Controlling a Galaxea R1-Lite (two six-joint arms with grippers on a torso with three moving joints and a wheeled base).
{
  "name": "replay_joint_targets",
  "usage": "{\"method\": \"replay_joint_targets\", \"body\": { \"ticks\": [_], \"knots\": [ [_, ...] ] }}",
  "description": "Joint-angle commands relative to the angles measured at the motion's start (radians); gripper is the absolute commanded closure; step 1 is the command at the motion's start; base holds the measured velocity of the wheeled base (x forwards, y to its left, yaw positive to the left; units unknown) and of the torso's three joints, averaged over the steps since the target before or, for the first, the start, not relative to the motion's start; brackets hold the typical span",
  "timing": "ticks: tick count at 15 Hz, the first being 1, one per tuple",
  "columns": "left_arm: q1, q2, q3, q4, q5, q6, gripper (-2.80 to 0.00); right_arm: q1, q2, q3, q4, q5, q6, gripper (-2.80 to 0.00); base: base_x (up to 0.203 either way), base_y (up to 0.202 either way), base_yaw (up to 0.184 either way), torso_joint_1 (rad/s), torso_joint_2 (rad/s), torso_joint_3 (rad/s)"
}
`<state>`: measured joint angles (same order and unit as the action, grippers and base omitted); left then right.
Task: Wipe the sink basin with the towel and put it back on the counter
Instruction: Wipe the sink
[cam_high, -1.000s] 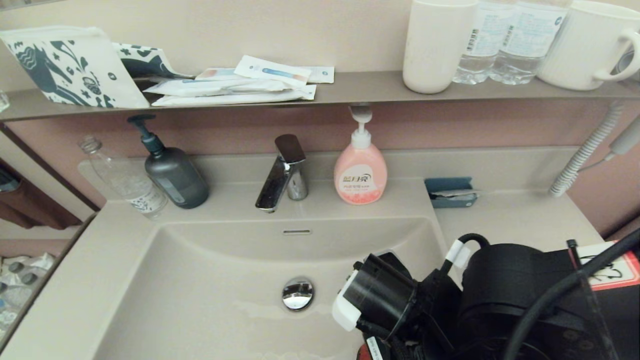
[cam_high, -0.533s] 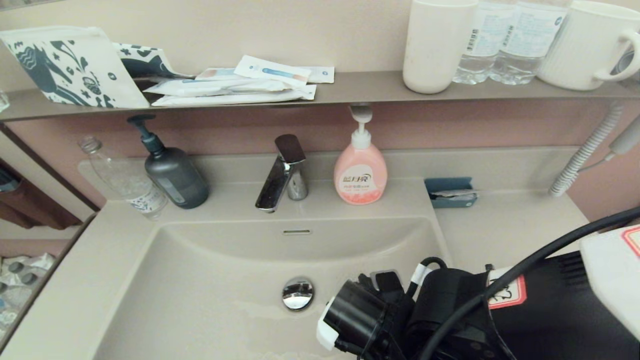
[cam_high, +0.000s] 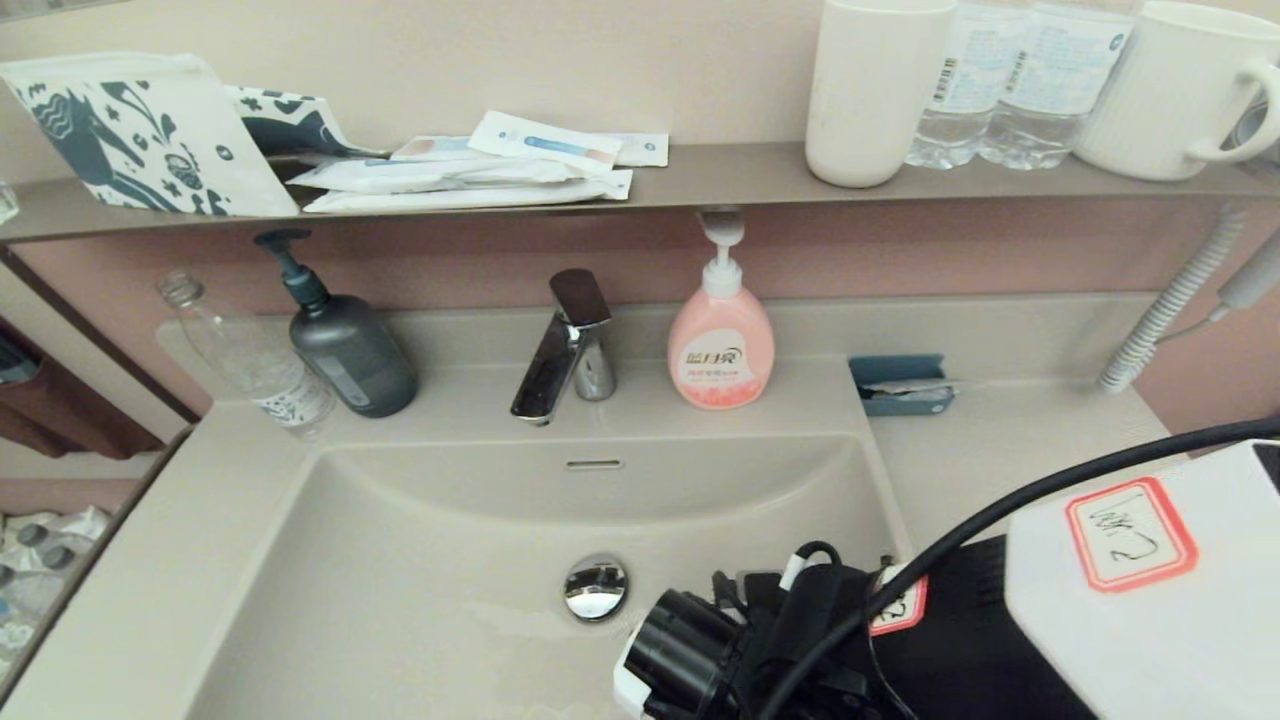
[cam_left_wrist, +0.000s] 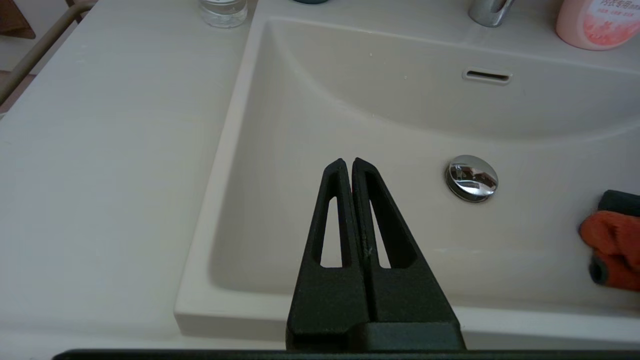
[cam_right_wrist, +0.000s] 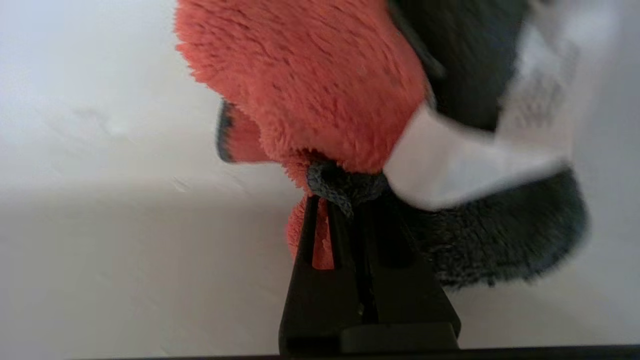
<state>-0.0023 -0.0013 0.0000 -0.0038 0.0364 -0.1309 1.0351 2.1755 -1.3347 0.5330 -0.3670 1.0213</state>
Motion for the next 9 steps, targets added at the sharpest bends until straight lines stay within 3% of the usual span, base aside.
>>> {"method": "replay_joint_targets", "body": {
  "ticks": [1,4,9],
  "knots": [
    [-0.001,0.001,0.000,0.000,0.000,-0.001,0.00,0.000,0.047,-0.039,0.002,0.005,0.011,0.00,0.000,0.000,0.000,0.000,0.00,0.000],
    [0.001,0.001,-0.001,0.000,0.000,-0.001,0.00,0.001,0.098,-0.121,0.003,0.048,0.014,0.00,0.000,0.000,0.000,0.000,0.00,0.000],
    [0.001,0.001,0.000,-0.001,0.000,-0.001,0.00,0.021,0.192,-0.250,0.008,0.051,0.011,0.00,0.000,0.000,0.000,0.000,0.00,0.000]
  ]
}}
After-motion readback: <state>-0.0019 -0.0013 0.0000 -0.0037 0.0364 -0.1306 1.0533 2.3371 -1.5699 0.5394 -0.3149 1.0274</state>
